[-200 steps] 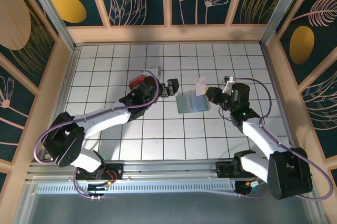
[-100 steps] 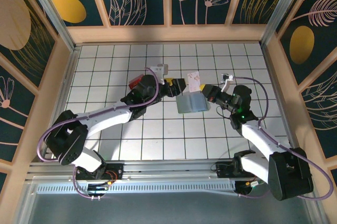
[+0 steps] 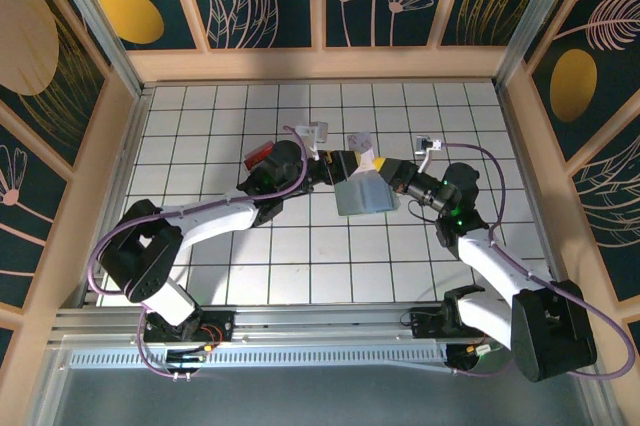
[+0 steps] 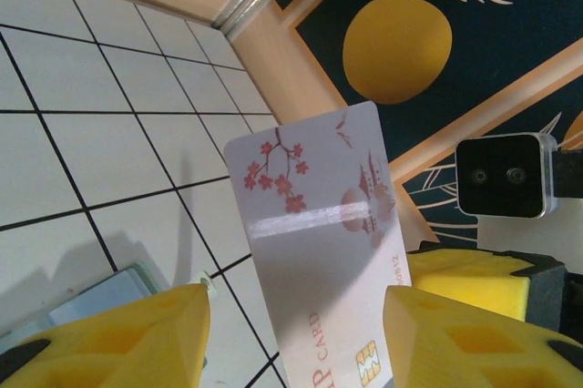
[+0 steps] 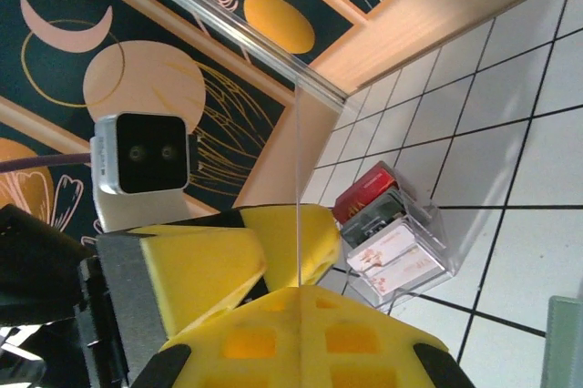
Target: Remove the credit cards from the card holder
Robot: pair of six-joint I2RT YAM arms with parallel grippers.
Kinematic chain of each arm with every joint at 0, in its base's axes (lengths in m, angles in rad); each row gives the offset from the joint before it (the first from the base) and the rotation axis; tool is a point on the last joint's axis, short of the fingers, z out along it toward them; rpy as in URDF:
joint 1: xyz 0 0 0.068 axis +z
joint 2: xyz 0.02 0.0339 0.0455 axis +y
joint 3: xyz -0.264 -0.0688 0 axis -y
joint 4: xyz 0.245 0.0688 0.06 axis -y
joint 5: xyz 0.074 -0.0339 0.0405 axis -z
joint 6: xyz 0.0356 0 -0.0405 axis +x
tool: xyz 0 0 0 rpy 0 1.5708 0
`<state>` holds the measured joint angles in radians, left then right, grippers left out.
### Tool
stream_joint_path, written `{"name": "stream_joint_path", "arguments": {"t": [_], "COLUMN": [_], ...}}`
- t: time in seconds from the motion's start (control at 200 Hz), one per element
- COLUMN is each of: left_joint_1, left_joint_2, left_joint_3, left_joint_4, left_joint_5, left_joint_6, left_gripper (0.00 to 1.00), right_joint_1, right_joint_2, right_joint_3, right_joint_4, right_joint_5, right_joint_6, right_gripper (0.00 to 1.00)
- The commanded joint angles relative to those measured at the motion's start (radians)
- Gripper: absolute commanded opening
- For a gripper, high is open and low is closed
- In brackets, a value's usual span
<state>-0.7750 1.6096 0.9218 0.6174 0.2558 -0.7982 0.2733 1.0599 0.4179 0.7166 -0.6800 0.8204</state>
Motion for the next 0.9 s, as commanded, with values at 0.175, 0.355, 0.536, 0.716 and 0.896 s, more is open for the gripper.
{"name": "stream_joint_path", "arguments": {"t": [0.175, 0.355, 0.536, 0.716, 0.896], "left_joint_1": [0.016, 0.018, 0.019, 0.019, 0.019], "left_joint_2": [0.023, 0.012, 0.001, -0.017, -0.051], "left_joint_3": [0.018, 0.018, 0.021, 0.045, 0.095], "left_joint_4": [0.137, 0.134, 0.101, -0.004, -0.178], "left_joint_5": [0.071, 0.069, 0.063, 0.039, -0.028], "left_joint_6": [-0.069, -0.061, -0.031, 0.054, 0.184], "left_gripper": [0.35, 0.21, 0.05, 0.0, 0.0], "right_joint_1": [0.032, 0.037, 0.04, 0.045, 0.051], "right_joint_2": [0.021, 0.032, 0.054, 0.061, 0.023], "right_joint_3": [0.018, 0.016, 0.018, 0.029, 0.068], "right_joint_4": [0.094, 0.094, 0.09, 0.042, -0.151], "right_joint_5": [-0.038, -0.03, -0.029, -0.013, 0.093], "right_joint_6": [0.018, 0.013, 0.004, -0.028, -0.125], "right_gripper": [0.0, 0.0, 0.0, 0.09, 0.36]}}
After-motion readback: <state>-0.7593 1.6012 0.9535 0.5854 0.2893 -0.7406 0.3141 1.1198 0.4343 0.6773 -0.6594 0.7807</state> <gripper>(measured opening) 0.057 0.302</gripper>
